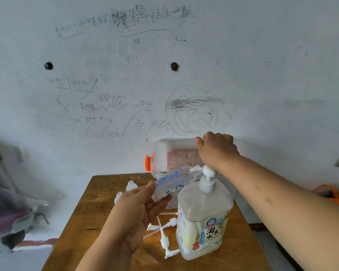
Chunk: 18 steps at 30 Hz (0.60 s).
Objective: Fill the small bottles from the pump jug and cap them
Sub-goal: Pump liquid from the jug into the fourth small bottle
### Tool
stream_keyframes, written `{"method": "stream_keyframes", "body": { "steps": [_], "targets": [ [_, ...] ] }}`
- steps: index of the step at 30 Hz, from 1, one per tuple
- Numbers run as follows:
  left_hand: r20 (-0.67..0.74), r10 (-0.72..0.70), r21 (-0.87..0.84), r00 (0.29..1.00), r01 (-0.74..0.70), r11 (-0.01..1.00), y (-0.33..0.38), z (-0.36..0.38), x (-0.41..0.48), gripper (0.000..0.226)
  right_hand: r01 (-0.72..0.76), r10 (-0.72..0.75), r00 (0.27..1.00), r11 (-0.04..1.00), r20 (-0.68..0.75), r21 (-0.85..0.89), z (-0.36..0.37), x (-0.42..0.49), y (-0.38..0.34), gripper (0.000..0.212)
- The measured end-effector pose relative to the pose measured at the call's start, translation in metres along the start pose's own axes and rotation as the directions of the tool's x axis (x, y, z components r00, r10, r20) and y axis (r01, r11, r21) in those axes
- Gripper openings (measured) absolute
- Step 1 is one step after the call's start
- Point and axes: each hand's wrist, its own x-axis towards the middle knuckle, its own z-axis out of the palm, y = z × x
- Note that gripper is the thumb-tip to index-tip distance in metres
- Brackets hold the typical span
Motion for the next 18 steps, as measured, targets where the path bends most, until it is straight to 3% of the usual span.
{"method": "stream_keyframes", "body": {
  "steps": [5,13,18],
  "targets": [
    [0.024,-0.011,0.001,1.0,0.011,1.0,0.0,-0.005,0.005,0.026,-0.007,0.007,1.0,0.996,0.002,-0.084,0.011,0.002,-0.002,0.057],
    [-0.003,-0.058,0.017,0.998,0.058,0.998,-0.003,-0.007,0.011,0.025,-0.031,0.036,0.996,0.997,0.084,-0.07,0.032,0.005,0.008,0.054],
    [-0.006,-0.067,0.016,0.998,0.067,0.998,-0.004,-0.006,0.006,0.025,-0.023,0.025,0.999,0.999,0.036,-0.045,0.03,-0.004,0.005,0.055]
  ]
}}
